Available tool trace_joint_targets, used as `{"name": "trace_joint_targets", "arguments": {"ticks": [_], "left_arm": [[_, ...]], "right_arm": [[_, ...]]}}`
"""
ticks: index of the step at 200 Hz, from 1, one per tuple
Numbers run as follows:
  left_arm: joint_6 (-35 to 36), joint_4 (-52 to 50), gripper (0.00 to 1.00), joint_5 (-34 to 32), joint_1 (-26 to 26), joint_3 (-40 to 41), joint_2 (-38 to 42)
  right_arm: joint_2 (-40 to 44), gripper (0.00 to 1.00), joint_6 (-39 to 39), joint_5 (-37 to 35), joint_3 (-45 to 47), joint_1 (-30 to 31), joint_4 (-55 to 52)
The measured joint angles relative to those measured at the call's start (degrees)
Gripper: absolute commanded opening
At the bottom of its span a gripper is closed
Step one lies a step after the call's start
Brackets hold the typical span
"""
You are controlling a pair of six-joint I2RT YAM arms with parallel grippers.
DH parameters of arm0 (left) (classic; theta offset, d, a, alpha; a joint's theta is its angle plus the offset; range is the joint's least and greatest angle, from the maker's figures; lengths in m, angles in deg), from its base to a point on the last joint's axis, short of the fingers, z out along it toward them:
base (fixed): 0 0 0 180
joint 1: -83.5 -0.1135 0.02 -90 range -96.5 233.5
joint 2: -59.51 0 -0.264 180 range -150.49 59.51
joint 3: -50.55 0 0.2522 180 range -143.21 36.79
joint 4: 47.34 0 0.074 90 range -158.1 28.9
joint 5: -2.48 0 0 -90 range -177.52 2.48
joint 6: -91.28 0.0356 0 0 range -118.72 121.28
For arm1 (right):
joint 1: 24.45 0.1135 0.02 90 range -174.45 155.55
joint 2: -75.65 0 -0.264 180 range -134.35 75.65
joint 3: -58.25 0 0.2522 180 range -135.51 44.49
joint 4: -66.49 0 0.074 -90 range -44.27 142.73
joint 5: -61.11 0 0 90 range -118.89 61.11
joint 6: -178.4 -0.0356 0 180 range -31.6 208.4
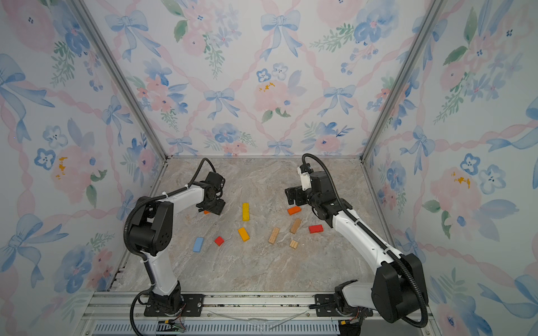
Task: Assemble the letter v with building blocks
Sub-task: Adjust the building block at the center of the board.
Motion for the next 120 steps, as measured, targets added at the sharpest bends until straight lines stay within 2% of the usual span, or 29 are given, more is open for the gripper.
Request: {"name": "trace_joint_targets", "arguments": {"ticks": [38,61,120], "left_arm": [[-0.4,1.1,0.66,1.3,-2.2,-2.4,-2.1],[-1.9,2.1,0.63,3.9,-3.8,-2.8,-2.7],[-6.8,5.8,0.48,12.1,-6.7,-0.6,-2.2]], "right_arm": [[0.0,0.96,-0.4,0.0,0.0,0.0,0.0],[0.0,0.96,-0.8,0.0,-0.3,0.0,0.0],[0.0,0.96,-1.1,-0.1,-0.6,0.6,-0.1]]}}
